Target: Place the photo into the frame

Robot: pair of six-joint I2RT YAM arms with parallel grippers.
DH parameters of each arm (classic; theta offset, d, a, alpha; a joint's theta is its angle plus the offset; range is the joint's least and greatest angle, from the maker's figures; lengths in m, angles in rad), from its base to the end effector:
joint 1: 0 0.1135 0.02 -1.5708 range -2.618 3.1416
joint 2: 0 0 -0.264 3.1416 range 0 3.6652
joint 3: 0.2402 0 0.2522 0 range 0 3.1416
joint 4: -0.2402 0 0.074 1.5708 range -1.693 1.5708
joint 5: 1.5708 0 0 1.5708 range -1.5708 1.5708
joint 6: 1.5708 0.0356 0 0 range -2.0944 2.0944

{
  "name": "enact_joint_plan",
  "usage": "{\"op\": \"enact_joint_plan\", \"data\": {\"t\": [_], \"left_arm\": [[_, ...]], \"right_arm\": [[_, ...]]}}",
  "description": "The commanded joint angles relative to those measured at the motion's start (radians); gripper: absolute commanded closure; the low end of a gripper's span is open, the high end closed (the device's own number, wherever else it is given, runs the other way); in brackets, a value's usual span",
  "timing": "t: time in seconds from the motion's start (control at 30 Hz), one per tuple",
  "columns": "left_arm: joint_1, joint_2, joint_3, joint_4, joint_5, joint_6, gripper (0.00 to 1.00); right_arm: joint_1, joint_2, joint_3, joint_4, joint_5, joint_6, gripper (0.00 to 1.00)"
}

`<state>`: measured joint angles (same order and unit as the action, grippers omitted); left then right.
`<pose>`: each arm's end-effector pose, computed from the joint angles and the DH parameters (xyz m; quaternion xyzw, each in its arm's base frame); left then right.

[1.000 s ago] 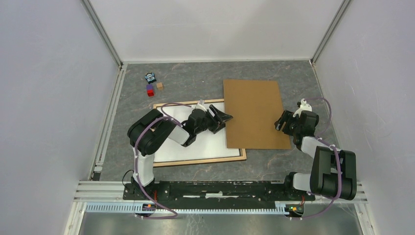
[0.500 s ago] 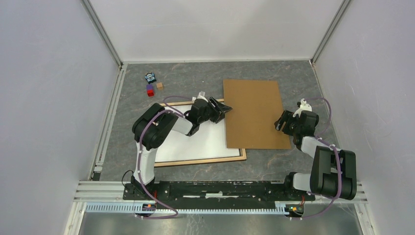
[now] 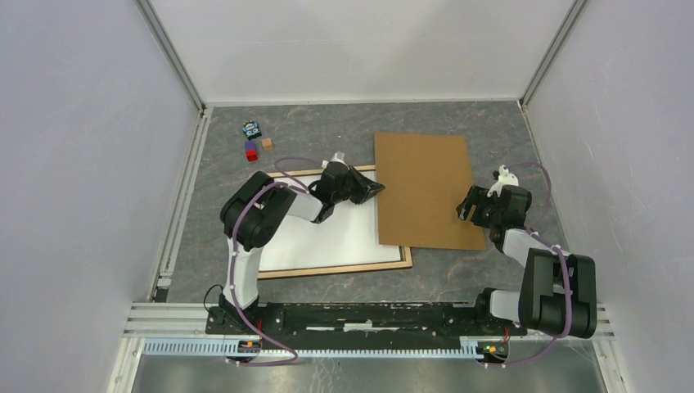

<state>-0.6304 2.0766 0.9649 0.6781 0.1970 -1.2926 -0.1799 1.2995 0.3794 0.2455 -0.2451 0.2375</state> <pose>0.3263 -0.2468 0.1057 -0.2225 0.8102 -0.4868 0.2387 0.2280 -0.0327 0.1415 0.1335 0.8861 0.1225 0.4267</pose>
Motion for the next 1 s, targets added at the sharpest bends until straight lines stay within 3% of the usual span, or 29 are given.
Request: {"op": "enact_joint_plan", "data": {"t": [0.0, 0.13, 0.43, 0.73, 0.87, 0.97], "left_arm": [[-0.009, -0.101, 0.081, -0.088, 0.044, 0.081, 0.95], [-0.008, -0.163, 0.151, -0.239, 0.059, 0.111, 0.98], [-0.009, -0.278, 0.378, -0.716, 0.033, 0.214, 0.98], [-0.009, -0.328, 0.457, -0.843, 0.004, 0.245, 0.98], [-0.009, -0.343, 0.455, -0.858, -0.007, 0.246, 0.98], [-0.009, -0.351, 0.457, -0.874, -0.013, 0.253, 0.98]], "right_arm": [[0.025, -0.032, 0.001, -0.18, -0.014, -0.006, 0.2], [0.07, -0.116, 0.073, -0.296, 0.07, -0.028, 0.19], [0.401, -0.363, 0.277, -0.548, 0.462, -0.135, 0.16], [1.025, -0.529, 0.253, -0.479, 0.665, -0.321, 0.18], [1.335, -0.472, 0.247, -0.477, 0.911, -0.353, 0.19], [1.482, -0.421, 0.24, -0.454, 1.062, -0.363, 0.19]]}}
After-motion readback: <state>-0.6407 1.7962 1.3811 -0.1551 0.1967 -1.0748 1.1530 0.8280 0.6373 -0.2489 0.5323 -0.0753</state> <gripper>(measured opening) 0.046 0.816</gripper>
